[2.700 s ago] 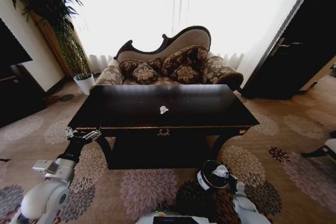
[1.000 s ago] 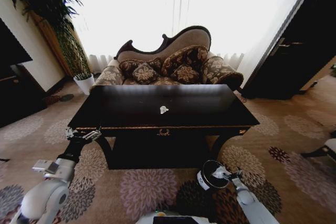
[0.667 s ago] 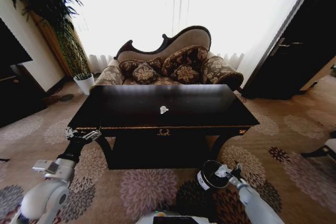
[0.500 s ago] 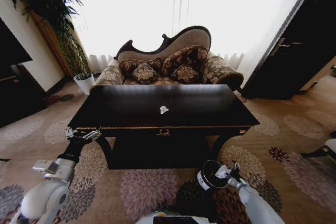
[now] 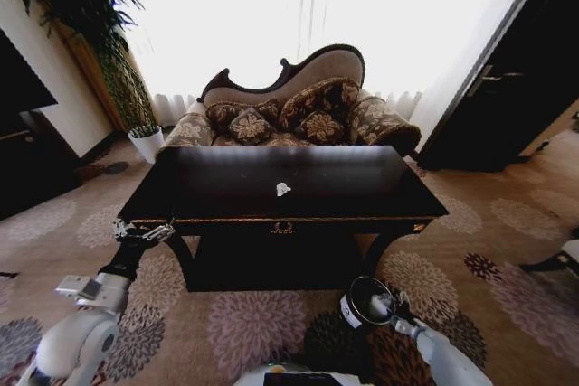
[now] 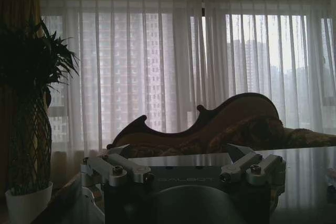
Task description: Move to the front of the table and place the trash on the table into the trash bin.
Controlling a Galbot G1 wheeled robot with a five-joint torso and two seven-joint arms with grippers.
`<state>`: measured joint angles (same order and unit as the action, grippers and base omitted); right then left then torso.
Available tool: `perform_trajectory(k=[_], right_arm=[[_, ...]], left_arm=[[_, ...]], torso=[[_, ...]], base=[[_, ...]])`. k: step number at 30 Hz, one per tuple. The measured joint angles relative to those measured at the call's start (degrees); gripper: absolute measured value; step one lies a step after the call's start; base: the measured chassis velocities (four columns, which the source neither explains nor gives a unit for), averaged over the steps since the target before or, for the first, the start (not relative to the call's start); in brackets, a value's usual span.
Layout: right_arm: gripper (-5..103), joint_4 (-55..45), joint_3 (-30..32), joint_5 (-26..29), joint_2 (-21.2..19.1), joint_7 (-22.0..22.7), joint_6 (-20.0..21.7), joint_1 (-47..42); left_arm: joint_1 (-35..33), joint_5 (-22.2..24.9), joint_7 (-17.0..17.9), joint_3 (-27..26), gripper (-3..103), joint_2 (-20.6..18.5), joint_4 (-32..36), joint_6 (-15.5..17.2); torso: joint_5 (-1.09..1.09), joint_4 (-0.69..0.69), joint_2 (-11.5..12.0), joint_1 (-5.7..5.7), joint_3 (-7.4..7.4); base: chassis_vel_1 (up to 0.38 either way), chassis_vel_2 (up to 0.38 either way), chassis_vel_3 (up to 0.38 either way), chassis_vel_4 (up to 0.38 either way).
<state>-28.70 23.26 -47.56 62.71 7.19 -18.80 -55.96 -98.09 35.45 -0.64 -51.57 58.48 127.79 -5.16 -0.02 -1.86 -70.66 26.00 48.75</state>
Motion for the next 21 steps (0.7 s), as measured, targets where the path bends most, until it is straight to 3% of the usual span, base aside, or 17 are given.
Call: perform_trajectory(k=[7, 9, 10, 12, 15, 18, 21], right_arm=[[100, -5.05, 0.20, 7.91, 0.13, -2.65, -2.39, -2.86], [100, -9.52, 0.35, 14.68, 0.42, -4.79, -4.00, -6.04], [100, -9.52, 0.35, 14.68, 0.42, -4.79, -4.00, -6.04], [100, -14.62, 0.67, 21.01, 1.01, -6.79, -4.56, -10.23], [100, -19.22, 0.98, 26.11, 1.36, -8.36, -4.66, -14.19], [100, -28.05, 1.83, 35.22, 2.08, -9.72, -3.25, -21.22], [100, -32.23, 2.39, 39.46, 2.44, -10.16, -2.34, -24.04]], left_arm=[[0.00, 0.00, 0.00, 0.00, 100, 0.00, 0.00, 0.00], [0.00, 0.00, 0.00, 0.00, 100, 0.00, 0.00, 0.00], [0.00, 0.00, 0.00, 0.00, 100, 0.00, 0.00, 0.00], [0.00, 0.00, 0.00, 0.00, 100, 0.00, 0.00, 0.00], [0.00, 0.00, 0.00, 0.00, 100, 0.00, 0.00, 0.00], [0.00, 0.00, 0.00, 0.00, 100, 0.00, 0.00, 0.00], [0.00, 0.00, 0.00, 0.00, 100, 0.00, 0.00, 0.00]], torso=[[0.01, 0.01, 0.00, 0.00, 0.00], [-0.02, 0.01, 0.00, 0.00, 0.00], [-0.02, 0.01, 0.00, 0.00, 0.00], [0.02, 0.01, 0.00, 0.00, 0.00], [0.00, 0.00, 0.00, 0.00, 0.00], [0.01, -0.01, 0.00, 0.00, 0.00], [-0.01, -0.01, 0.00, 0.00, 0.00]], base=[[0.000, 0.000, 0.000, 0.000], [0.000, 0.000, 0.000, 0.000], [0.000, 0.000, 0.000, 0.000], [0.000, 0.000, 0.000, 0.000], [0.000, 0.000, 0.000, 0.000], [0.000, 0.000, 0.000, 0.000], [0.000, 0.000, 0.000, 0.000]])
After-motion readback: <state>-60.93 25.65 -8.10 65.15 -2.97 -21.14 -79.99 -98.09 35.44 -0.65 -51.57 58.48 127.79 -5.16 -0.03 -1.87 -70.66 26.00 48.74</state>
